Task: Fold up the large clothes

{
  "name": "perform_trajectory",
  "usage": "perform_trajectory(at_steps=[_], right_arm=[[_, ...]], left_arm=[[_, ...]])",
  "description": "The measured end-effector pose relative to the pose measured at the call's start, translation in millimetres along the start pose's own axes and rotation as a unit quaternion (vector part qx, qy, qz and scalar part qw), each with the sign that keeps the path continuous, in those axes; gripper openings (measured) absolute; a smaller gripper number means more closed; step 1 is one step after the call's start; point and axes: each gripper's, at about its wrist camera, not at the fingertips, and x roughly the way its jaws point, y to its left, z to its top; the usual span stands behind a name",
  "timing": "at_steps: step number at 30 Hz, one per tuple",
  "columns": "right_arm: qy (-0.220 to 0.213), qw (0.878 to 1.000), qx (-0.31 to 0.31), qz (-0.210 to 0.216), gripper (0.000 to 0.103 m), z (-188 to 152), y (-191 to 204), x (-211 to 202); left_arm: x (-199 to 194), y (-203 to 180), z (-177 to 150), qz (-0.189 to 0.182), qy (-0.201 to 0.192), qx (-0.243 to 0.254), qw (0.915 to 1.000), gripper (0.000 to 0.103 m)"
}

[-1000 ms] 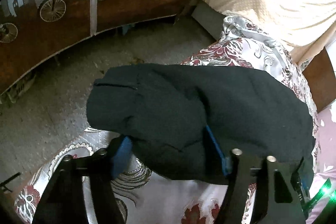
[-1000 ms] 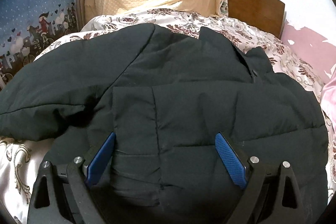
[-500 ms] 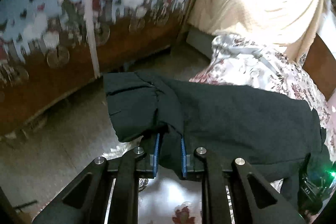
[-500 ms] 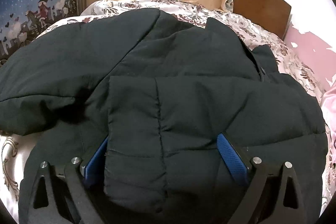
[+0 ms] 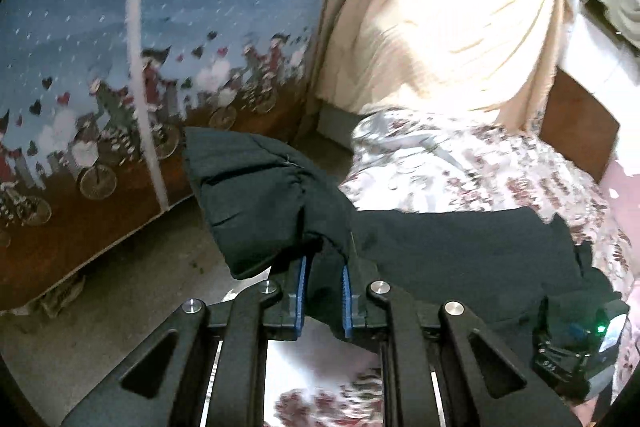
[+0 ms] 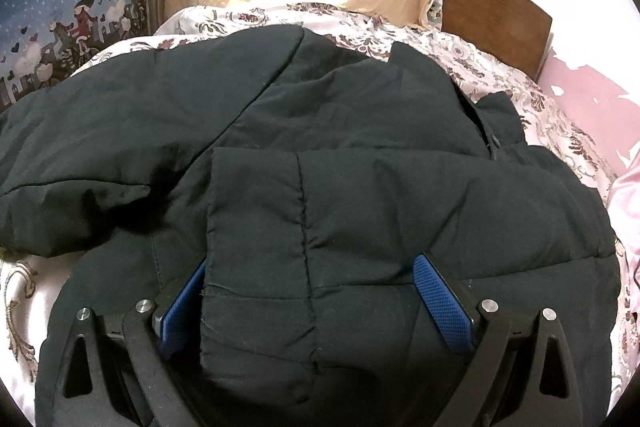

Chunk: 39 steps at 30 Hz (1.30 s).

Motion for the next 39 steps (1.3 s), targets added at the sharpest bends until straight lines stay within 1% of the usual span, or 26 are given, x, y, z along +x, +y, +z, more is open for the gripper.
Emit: perform_trajectory(at_steps=[3, 7, 11, 15, 19, 22, 25, 27, 31, 34, 35, 36, 38, 39], right_arm=[[-0.022, 1.000, -0.009, -0.004, 0.099, 3, -2, -18], [-0.037, 0.999, -0.001, 0.019, 0.099, 6, -23, -48], [-0.047, 0.999, 0.000, 0.027, 0.099, 4, -52, -74], [-0.057, 0.998, 0.005, 0.022, 0.099, -6, -88, -99], [-0.066, 0.997, 0.023, 0.013, 0.099, -18, -124, -116], [-0.068, 0.997, 0.040, 0.027, 0.099, -29, -149, -121], [-0.055, 0.995, 0.067, 0.043, 0.099, -42, -169, -116], [-0.049, 0.995, 0.079, 0.048, 0.099, -49, -178, -114], [-0.046, 0.991, 0.108, 0.057, 0.099, -63, -200, -114], [-0.041, 0.989, 0.128, 0.060, 0.099, -71, -214, -111], [-0.039, 0.989, 0.132, 0.059, 0.099, -73, -217, -109], [-0.035, 0.988, 0.138, 0.061, 0.099, -76, -220, -107], [-0.029, 0.986, 0.148, 0.065, 0.099, -79, -224, -103], [-0.024, 0.985, 0.158, 0.072, 0.099, -82, -226, -100]], left_arm=[[-13, -23, 5, -0.026, -0.015, 0.021, 0.9993, 0.010], [-30, -70, 6, -0.068, -0.028, 0.060, 0.9955, 0.010], [-41, -133, 1, -0.097, -0.032, 0.109, 0.9888, 0.010], [-41, -193, -12, -0.114, -0.024, 0.145, 0.9825, 0.009], [-35, -240, -33, -0.130, -0.015, 0.176, 0.9756, 0.009], [-27, -268, -52, -0.142, -0.003, 0.195, 0.9704, 0.009], [-19, -294, -74, -0.148, 0.005, 0.218, 0.9645, 0.009], [-17, -305, -88, -0.150, 0.007, 0.234, 0.9605, 0.009], [-10, -326, -117, -0.167, 0.021, 0.257, 0.9517, 0.009], [2, -343, -142, -0.179, 0.045, 0.274, 0.9437, 0.009], [9, -349, -152, -0.185, 0.058, 0.280, 0.9402, 0.009], [13, -354, -160, -0.191, 0.068, 0.285, 0.9368, 0.010], [23, -360, -178, -0.200, 0.087, 0.300, 0.9289, 0.020], [26, -362, -185, -0.211, 0.097, 0.303, 0.9242, 0.032]])
